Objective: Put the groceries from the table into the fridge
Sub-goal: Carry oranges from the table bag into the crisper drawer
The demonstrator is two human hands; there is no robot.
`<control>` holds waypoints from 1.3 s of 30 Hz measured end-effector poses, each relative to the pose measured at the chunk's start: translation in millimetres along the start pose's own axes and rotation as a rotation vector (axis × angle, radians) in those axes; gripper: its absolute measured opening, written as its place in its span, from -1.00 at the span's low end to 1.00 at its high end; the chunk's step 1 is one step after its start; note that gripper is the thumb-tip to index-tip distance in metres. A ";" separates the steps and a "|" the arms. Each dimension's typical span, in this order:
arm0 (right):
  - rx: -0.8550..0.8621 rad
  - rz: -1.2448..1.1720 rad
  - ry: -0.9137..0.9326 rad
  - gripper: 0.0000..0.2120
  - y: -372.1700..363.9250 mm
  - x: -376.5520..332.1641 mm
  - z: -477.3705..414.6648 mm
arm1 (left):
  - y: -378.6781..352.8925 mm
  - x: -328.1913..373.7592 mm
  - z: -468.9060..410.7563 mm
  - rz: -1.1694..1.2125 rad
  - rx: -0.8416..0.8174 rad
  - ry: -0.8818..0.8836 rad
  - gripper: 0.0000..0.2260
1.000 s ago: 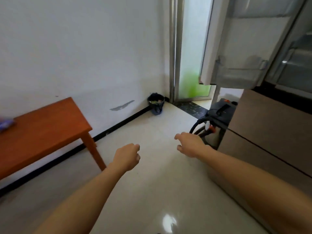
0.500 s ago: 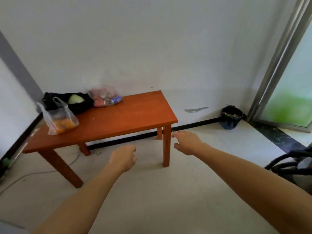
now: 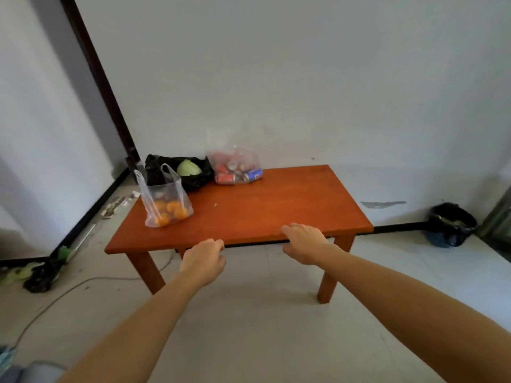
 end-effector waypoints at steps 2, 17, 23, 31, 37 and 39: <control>0.000 -0.003 0.012 -0.67 -1.7 -10.5 -34.3 | -2.4 -25.6 -17.9 0.004 -0.012 0.019 -0.85; -0.010 0.026 0.204 -0.59 11.5 -99.0 -337.7 | 37.8 -230.0 -195.9 0.056 0.013 0.220 -0.79; 0.018 0.040 0.284 -0.64 8.0 -163.8 -435.7 | 35.2 -319.5 -261.8 0.039 0.022 0.224 -0.74; 0.053 0.134 0.331 -0.62 -27.9 -249.1 -579.5 | 13.2 -428.4 -375.2 -0.110 0.014 -0.015 -0.62; -0.171 0.223 0.231 -0.40 -68.3 -257.3 -643.9 | -15.8 -471.1 -428.5 -0.319 -0.126 -0.196 -0.48; -0.238 0.205 0.127 -0.44 -80.1 -240.3 -644.8 | -30.8 -482.5 -436.3 -0.393 -0.178 -0.247 -0.48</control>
Point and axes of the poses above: each hand's wrist, its own z-axis away from the middle knuckle, its own y-axis out of the back of the hand, x = y × z, the point moved 3 cm from there along -z, towards the middle knuckle, and after that the axes turned 4 degrees about -x, right-handed, at the moved point
